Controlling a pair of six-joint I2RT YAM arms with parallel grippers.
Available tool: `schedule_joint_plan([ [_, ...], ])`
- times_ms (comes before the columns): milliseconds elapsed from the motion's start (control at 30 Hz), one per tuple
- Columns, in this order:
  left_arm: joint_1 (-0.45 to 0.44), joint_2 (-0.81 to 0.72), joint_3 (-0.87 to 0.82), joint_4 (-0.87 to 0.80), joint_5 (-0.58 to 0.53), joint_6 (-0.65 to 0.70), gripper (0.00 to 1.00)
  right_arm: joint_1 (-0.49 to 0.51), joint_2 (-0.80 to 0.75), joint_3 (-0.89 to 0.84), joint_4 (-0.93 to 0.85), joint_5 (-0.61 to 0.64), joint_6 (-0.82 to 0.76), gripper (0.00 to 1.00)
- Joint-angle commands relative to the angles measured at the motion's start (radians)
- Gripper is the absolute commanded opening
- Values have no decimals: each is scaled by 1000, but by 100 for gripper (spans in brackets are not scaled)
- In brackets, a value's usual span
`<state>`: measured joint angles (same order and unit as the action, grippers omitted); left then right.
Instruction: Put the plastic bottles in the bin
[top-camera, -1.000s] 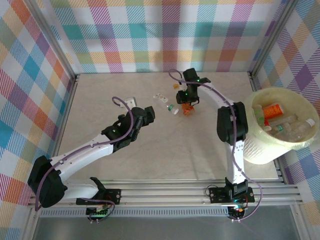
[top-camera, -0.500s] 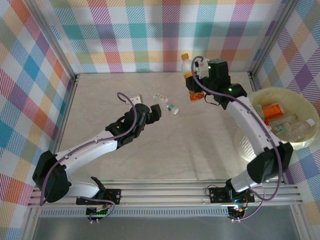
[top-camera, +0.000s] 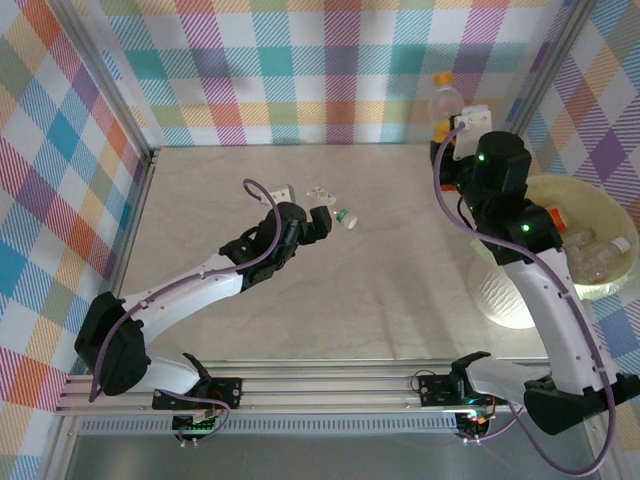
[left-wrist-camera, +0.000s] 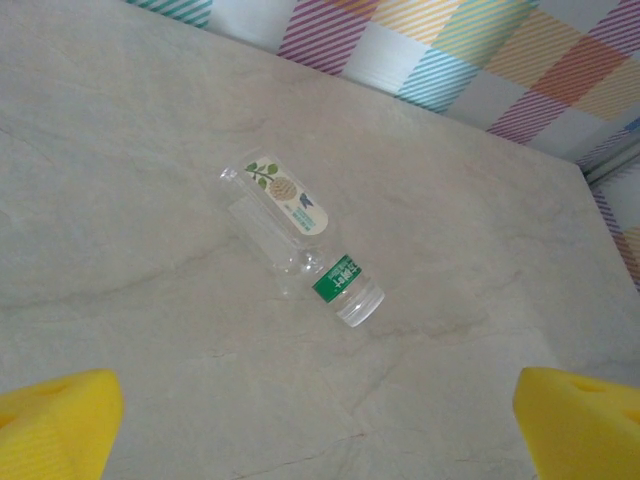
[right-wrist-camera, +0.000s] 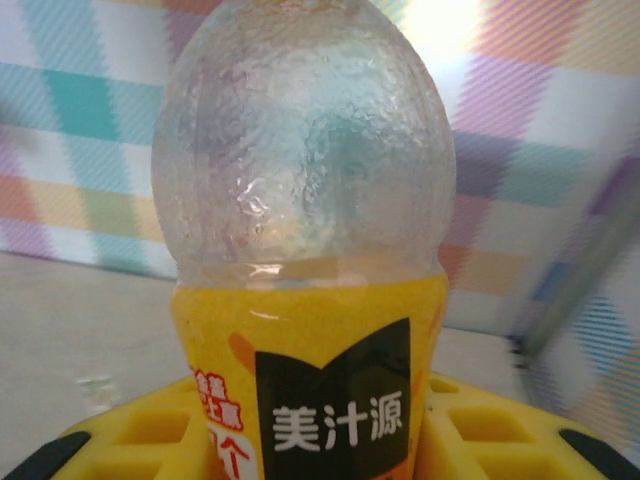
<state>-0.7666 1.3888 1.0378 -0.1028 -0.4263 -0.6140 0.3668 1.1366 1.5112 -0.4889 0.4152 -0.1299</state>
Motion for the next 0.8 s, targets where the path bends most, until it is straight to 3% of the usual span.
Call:
schedule_joint_plan([
  [0,10,19,44,12,16,-11,100,-40,-54,-20,-10,213,-110,37],
  [233,10,65,83,17,40,-18,100,-216,-162,-93,-5,287,-164,36],
  [533,10,109,144,-14,73,-12,100,-368,-233,-182,-5,362,-206,35],
  [767,13,130,174,-28,79,-19,100,-464,-180,-180,-93,393,-131,36],
])
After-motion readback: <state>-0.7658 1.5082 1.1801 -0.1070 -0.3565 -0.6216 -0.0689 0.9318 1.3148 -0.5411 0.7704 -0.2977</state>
